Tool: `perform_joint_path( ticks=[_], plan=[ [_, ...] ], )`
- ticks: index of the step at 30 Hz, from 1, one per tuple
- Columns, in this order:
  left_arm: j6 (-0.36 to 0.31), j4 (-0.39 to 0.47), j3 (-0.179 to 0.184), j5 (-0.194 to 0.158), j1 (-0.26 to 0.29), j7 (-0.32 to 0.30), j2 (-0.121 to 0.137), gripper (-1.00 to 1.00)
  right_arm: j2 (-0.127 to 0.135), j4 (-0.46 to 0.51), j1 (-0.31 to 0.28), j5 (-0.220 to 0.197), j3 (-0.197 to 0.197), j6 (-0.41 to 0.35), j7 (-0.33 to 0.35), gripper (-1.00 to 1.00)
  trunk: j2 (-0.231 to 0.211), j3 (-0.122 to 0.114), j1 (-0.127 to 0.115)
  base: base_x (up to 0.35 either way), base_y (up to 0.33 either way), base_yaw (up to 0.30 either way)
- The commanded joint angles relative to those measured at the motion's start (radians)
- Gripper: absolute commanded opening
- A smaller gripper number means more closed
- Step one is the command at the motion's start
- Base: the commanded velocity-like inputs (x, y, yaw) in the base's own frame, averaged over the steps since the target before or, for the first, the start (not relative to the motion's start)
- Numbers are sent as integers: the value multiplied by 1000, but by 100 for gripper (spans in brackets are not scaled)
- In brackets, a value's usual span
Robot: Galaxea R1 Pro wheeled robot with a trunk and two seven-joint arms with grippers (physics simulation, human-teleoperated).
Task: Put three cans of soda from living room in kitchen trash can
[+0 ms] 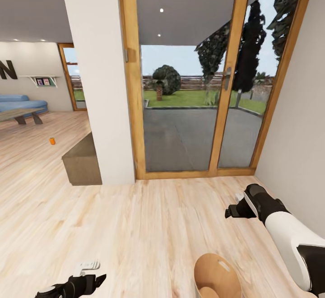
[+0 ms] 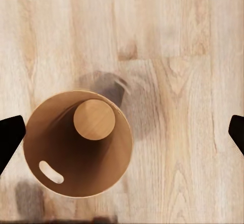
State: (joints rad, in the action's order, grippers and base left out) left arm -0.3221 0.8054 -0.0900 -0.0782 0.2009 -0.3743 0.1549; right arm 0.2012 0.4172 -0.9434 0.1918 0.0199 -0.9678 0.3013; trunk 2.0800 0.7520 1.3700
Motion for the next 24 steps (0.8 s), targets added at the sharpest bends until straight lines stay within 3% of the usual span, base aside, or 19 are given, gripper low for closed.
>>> perform_joint_path(
  ticks=[1, 16, 24],
  plan=[
    [0, 0, 0, 0, 0, 0, 0, 100, 0, 0, 0, 0, 0, 0, 0, 100, 0, 0, 0, 281, 0, 0],
    [6, 2, -11, -2, -1, 1, -5, 100, 1, 0, 1, 0, 2, 39, 1, 100, 0, 0, 0, 69, 0, 0],
    [5, 2, -8, -1, -1, 1, -5, 100, 3, -2, 0, -1, 2, 41, 1, 100, 56, 25, 31, 2, 0, 0]
  ],
)
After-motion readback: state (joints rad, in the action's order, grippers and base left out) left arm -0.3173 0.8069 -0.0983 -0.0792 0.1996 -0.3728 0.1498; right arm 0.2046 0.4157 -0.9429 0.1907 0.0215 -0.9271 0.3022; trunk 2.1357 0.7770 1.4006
